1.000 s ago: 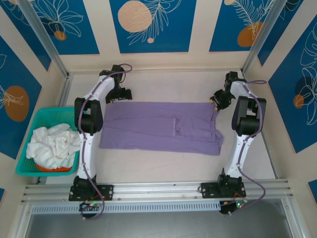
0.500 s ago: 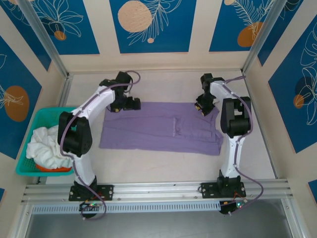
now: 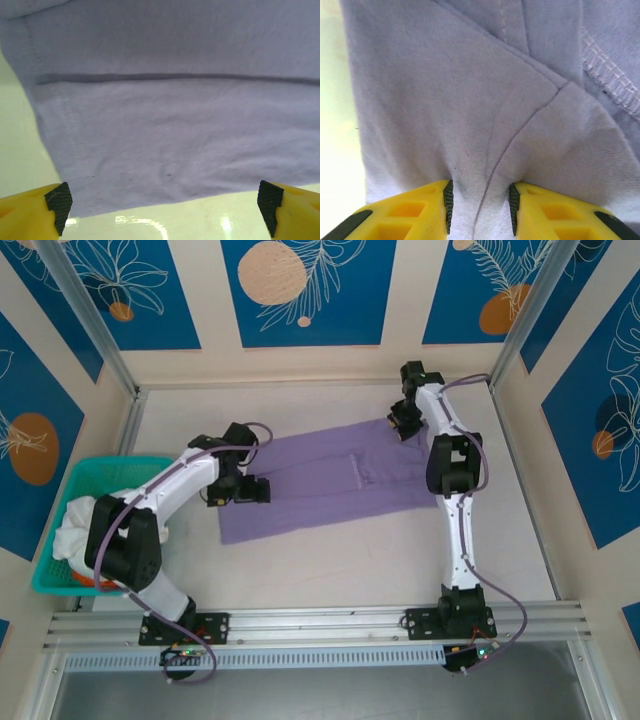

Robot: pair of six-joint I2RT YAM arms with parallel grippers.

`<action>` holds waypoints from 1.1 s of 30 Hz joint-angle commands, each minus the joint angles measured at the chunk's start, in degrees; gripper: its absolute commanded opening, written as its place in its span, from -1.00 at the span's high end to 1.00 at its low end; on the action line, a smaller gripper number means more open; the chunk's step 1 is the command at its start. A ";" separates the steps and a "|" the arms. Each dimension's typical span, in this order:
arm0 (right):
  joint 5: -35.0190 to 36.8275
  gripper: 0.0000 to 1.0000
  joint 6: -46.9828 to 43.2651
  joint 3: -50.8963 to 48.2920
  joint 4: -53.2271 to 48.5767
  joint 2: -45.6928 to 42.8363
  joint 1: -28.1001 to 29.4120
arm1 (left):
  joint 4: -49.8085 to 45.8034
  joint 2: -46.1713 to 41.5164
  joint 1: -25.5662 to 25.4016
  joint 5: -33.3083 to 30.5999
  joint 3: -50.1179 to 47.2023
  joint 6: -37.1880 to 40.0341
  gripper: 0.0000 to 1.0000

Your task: Fold and stack the t-shirts

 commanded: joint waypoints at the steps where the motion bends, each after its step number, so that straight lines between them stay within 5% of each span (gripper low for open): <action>1: -5.08 0.26 1.32 9.62 4.13 7.69 1.92 | -2.10 -1.72 -0.99 -1.00 -0.80 -1.68 -0.94; 7: -15.59 0.11 2.52 16.12 21.38 12.63 4.09 | -3.02 -1.55 -2.93 0.79 0.55 2.80 -0.93; 11: -11.70 -0.04 -4.02 18.19 18.50 7.25 4.91 | -2.13 -0.38 -5.93 5.04 1.55 8.62 -0.91; 18: -2.09 -0.12 -14.22 2.83 10.19 -14.77 4.02 | -0.46 7.89 -10.51 5.56 2.84 11.89 -0.71; 24: -1.39 -0.12 -16.41 -25.93 8.58 -40.01 3.40 | 1.63 15.01 -11.19 0.53 3.51 11.91 -0.64; 33: -0.49 -0.12 -15.45 -68.22 11.06 -74.26 2.26 | 1.03 21.65 -14.38 5.19 4.08 9.32 -0.58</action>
